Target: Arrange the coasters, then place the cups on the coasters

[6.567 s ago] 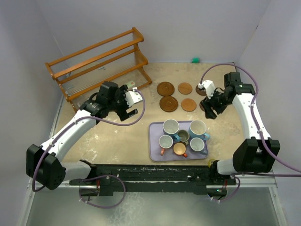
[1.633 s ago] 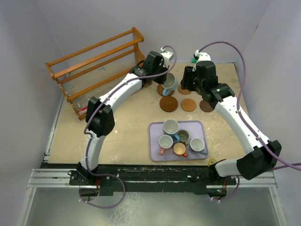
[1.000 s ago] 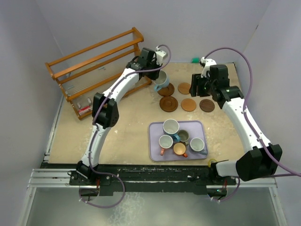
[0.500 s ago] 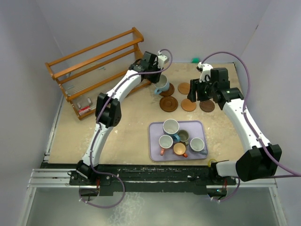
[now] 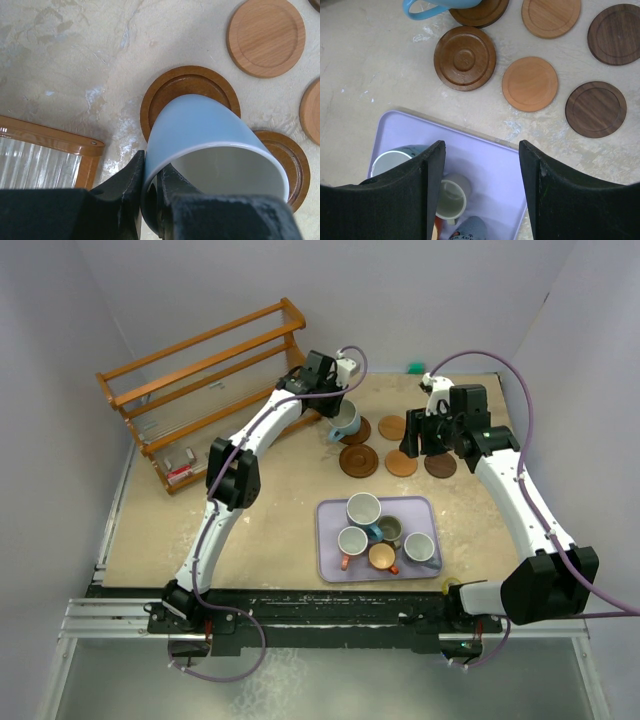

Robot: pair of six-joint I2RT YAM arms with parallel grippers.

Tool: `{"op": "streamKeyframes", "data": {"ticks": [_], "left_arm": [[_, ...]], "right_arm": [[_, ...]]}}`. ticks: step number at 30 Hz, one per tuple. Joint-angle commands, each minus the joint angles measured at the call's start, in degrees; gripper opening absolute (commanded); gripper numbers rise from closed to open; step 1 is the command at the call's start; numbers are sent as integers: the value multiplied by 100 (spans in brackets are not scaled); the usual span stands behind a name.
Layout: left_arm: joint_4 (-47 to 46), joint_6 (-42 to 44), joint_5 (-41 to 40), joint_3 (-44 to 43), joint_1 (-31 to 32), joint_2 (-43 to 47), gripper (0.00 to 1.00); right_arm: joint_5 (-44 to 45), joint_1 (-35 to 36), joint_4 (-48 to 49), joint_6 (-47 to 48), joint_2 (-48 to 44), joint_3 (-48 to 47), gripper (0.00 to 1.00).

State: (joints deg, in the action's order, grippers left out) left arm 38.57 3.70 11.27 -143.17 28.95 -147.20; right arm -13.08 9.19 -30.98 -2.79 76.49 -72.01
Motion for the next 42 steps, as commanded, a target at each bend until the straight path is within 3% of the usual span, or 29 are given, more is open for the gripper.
{"op": "streamKeyframes", "data": {"ticks": [1, 20, 35, 42], "left_arm": [[-342, -3, 144, -425, 14, 74, 11], [-335, 15, 181, -552, 41, -104, 25], [-499, 95, 341, -604, 67, -201, 20], [-533, 158, 330, -673, 75, -238, 24]], "right_arm": [[-159, -49, -21, 89, 10, -188, 63], [-236, -74, -108, 89, 121, -252, 63], [-287, -84, -165, 109, 217, -277, 63], [-322, -93, -189, 117, 244, -288, 62]]}}
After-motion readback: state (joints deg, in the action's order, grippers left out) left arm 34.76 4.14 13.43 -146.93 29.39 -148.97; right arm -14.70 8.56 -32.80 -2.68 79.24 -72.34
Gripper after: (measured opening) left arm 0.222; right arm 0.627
